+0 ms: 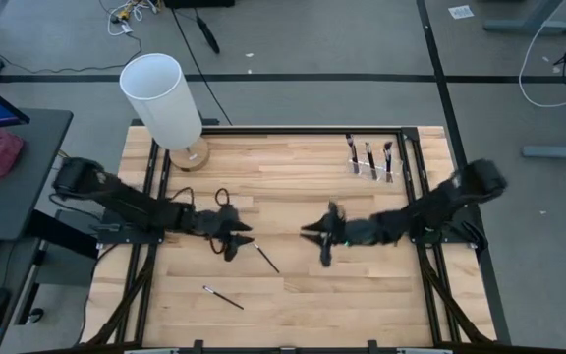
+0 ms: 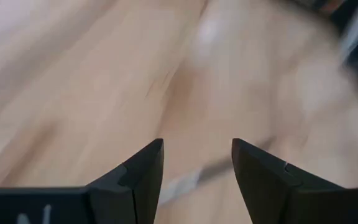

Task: Put items in baskets/containers
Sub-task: Put the eyeshadow brush into the transparent organizer

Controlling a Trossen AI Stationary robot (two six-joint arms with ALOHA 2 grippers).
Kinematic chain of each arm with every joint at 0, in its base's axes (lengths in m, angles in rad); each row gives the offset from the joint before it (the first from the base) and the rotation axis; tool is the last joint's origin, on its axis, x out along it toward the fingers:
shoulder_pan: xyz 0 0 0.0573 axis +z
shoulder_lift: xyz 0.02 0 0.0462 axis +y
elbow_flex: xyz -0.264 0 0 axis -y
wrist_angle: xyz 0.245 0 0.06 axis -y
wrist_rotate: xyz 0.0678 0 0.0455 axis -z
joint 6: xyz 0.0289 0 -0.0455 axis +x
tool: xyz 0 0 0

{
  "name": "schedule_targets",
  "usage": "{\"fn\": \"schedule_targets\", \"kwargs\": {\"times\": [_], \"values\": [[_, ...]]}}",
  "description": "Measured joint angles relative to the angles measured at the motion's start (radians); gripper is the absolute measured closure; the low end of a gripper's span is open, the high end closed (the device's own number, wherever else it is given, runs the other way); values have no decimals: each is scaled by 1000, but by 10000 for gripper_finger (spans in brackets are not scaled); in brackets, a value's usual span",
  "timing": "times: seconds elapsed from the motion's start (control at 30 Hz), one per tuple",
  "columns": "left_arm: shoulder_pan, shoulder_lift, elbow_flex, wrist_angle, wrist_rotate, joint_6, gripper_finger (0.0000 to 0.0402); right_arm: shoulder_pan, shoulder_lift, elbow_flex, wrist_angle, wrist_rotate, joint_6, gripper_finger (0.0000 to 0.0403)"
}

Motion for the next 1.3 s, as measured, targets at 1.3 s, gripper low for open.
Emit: {"fn": "schedule_targets", "kwargs": {"times": [1.3], "values": [[-419, -255, -1, -691, -715, -424, 209, -51, 658, 524, -305, -65, 15, 349]]}}
